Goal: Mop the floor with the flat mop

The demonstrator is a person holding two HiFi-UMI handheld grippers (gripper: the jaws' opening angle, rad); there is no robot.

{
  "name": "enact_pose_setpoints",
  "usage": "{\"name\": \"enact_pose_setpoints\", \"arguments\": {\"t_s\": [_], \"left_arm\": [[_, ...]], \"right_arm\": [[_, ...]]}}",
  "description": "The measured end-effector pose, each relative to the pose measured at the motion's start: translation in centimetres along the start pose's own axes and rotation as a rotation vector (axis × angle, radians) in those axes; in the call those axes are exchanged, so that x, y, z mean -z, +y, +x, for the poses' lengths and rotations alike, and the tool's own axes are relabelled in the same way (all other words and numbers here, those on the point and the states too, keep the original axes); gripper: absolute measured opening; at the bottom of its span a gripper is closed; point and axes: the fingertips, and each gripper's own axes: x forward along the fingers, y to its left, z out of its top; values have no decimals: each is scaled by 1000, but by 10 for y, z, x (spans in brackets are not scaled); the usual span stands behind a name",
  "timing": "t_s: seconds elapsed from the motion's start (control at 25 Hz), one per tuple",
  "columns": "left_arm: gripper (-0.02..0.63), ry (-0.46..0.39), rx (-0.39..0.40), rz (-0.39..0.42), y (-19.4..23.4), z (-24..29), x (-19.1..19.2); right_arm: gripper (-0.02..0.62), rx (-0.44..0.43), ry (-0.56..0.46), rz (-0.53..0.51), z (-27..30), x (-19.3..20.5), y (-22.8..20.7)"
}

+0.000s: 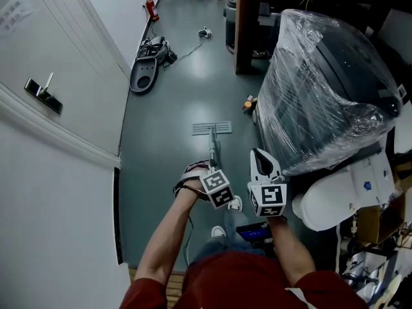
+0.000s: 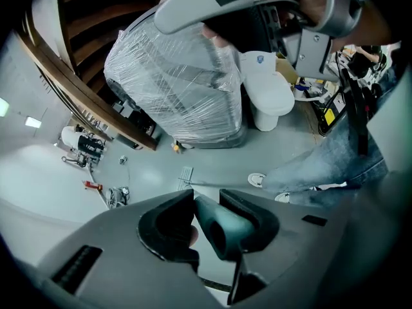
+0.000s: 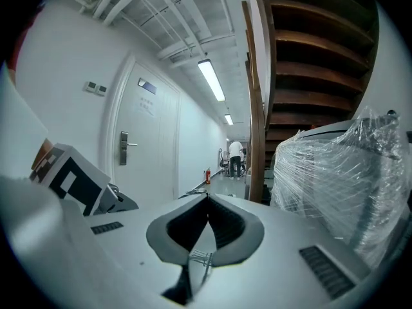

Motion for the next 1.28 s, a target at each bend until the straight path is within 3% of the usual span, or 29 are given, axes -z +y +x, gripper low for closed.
{"name": "enact_pose_setpoints", "arguments": {"t_s": [0.76,1.28], "left_arm": [[137,-15,9,39,-102,-43,41],[137,6,13,5,-193,-72,14]], "right_arm": [[18,-2,17,-40,-104,20,72],[18,-16,-14,-31,-189,33,52]]}}
